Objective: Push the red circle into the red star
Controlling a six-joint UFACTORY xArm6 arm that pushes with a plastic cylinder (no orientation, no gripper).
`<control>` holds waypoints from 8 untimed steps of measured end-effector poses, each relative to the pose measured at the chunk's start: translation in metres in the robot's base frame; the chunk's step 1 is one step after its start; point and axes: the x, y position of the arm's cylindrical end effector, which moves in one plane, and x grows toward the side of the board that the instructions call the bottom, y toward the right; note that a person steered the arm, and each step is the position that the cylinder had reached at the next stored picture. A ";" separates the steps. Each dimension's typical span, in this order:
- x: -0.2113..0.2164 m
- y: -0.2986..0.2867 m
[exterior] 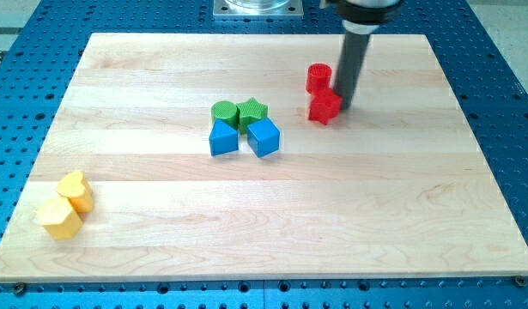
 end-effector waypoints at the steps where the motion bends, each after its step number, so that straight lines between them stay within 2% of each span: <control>1: 0.029 -0.055; 2: 0.023 0.037; 3: -0.052 0.098; 4: -0.093 0.052; 5: -0.045 -0.027; 6: 0.010 -0.011; 7: 0.042 0.063; 8: 0.036 0.025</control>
